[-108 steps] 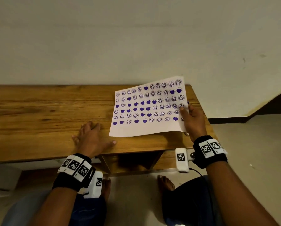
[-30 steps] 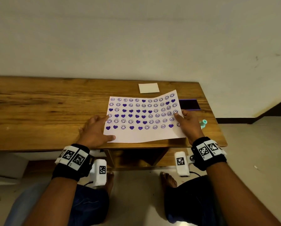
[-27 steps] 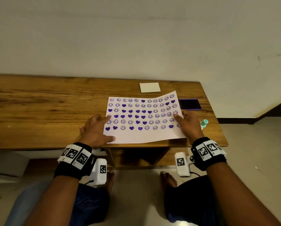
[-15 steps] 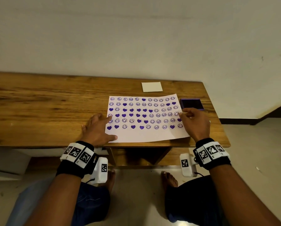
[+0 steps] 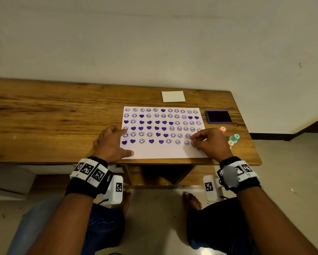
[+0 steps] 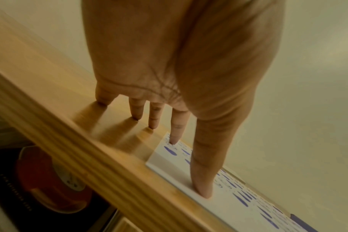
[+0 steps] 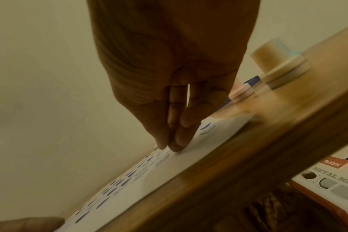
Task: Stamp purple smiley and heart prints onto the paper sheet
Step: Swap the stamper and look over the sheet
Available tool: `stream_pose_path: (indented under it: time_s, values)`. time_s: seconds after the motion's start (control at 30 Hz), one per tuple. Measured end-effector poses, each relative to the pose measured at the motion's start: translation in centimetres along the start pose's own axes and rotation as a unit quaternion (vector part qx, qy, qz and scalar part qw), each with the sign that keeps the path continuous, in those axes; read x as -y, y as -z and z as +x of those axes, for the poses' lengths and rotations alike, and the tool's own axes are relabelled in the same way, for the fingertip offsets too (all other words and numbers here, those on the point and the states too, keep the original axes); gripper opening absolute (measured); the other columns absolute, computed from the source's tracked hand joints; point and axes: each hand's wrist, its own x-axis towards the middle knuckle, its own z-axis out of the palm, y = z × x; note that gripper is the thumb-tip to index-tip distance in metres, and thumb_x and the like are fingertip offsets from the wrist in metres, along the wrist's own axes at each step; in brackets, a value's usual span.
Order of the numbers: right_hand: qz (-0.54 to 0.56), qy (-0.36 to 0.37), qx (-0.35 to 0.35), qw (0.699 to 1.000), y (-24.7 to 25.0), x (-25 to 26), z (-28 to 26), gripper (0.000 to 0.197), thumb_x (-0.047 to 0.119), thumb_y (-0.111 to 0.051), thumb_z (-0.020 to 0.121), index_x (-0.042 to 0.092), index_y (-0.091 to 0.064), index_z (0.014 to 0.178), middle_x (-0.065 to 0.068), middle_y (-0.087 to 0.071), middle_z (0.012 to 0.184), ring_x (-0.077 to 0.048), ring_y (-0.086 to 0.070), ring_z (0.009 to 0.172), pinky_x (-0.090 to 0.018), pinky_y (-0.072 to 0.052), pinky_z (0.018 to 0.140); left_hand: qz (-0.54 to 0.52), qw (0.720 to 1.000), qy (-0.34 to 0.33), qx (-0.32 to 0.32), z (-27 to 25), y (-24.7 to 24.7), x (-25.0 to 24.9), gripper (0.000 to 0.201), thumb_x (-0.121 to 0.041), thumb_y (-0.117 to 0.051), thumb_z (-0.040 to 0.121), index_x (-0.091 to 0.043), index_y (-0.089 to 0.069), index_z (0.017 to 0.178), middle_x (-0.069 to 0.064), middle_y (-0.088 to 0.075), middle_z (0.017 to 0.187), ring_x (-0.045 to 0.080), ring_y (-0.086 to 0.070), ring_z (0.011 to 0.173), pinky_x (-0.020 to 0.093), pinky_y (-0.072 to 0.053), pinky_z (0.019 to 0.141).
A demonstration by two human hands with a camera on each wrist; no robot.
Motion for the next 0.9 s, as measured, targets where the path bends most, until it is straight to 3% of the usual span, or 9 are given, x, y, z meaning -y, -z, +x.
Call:
stream_pose_path:
  time_s: [0.07,0.3,0.4,0.47,0.57,0.67,0.8,0.9]
  values:
    - [-0.022,0.006,0.007,1.0,-0.1,0.4,-0.3,0.013,0.018,-0.079,0.081,0.025,-0.079,0.091,0.011,-0.072,0.078,-0.005,-0.066,0.077,-0.027,-0.053,0.076,0.004,1.0,-0.001,0.0,0.0,0.0,0.1,0.091,-0.045,-0.08,0.07,-0.034,-0.031,0.146,0.0,-0.015,0.157,0.026,-0.014,0.145,0.057,-0.008,0.116]
    - [-0.022,0.001,-0.001,1.0,0.0,0.6,-0.7,0.012,0.02,-0.079,0.081,0.027,-0.079,0.091,0.013,-0.071,0.077,-0.005,-0.066,0.077,-0.026,-0.053,0.075,-0.063,0.998,0.005,-0.002,-0.2,0.3,0.1,0.08,-0.041,-0.079,0.073,-0.035,-0.039,0.142,0.002,-0.021,0.155,0.026,-0.02,0.143,0.054,-0.008,0.117]
    - [-0.004,0.01,-0.002,1.0,0.1,0.8,-0.8,0.012,0.02,-0.079,0.082,0.025,-0.079,0.092,0.013,-0.069,0.078,-0.004,-0.065,0.078,-0.023,-0.049,0.072,-0.156,0.987,-0.009,-0.043,-0.3,0.5,-0.1,0.07,-0.03,-0.081,0.073,-0.027,-0.05,0.136,0.006,-0.039,0.146,0.025,-0.036,0.134,0.049,-0.027,0.114]
    - [0.001,0.021,-0.018,1.0,0.4,0.9,-0.8,0.013,0.022,-0.079,0.082,0.024,-0.079,0.095,0.01,-0.071,0.082,-0.006,-0.065,0.082,-0.025,-0.051,0.073,-0.173,0.979,-0.027,-0.101,-0.9,0.4,-0.9,0.059,-0.024,-0.079,0.076,-0.02,-0.056,0.13,0.008,-0.05,0.136,0.023,-0.045,0.126,0.039,-0.037,0.107]
    - [0.032,0.024,-0.064,0.997,1.2,0.8,-0.6,0.013,0.025,-0.079,0.082,0.024,-0.078,0.095,0.01,-0.071,0.079,-0.006,-0.066,0.08,-0.028,-0.054,0.074,-0.14,0.976,-0.075,-0.147,-2.5,-0.5,-3.0,0.05,-0.023,-0.076,0.08,-0.019,-0.06,0.127,0.007,-0.054,0.131,0.02,-0.049,0.12,0.025,-0.038,0.095]
    - [0.074,0.01,-0.118,0.99,2.9,0.4,-0.8,0.014,0.022,-0.079,0.083,0.022,-0.078,0.096,0.01,-0.07,0.082,-0.003,-0.065,0.078,-0.028,-0.057,0.076,-0.121,0.973,-0.138,-0.141,-4.2,-2.2,-5.9,0.042,-0.024,-0.073,0.082,-0.021,-0.062,0.123,0.002,-0.055,0.132,0.02,-0.047,0.123,0.03,-0.038,0.099]
    - [0.049,-0.029,-0.18,0.982,5.8,-0.8,-1.1,0.013,0.022,-0.077,0.083,0.025,-0.076,0.095,0.01,-0.07,0.086,-0.004,-0.062,0.08,-0.019,-0.046,0.07,-0.108,0.963,-0.222,-0.106,-5.4,-5.1,-10.5,0.035,-0.025,-0.068,0.085,-0.024,-0.065,0.119,-0.003,-0.056,0.126,0.017,-0.045,0.12,0.027,-0.033,0.099]
    - [0.013,-0.066,-0.171,0.983,8.0,-2.3,-2.0,0.018,0.029,-0.078,0.082,0.024,-0.075,0.1,0.007,-0.068,0.088,-0.009,-0.061,0.082,-0.02,-0.041,0.071,-0.083,0.957,-0.268,-0.073,-5.5,-7.1,-14.4,0.033,-0.029,-0.065,0.086,-0.027,-0.064,0.12,-0.006,-0.056,0.125,0.014,-0.045,0.118,0.024,-0.033,0.097]
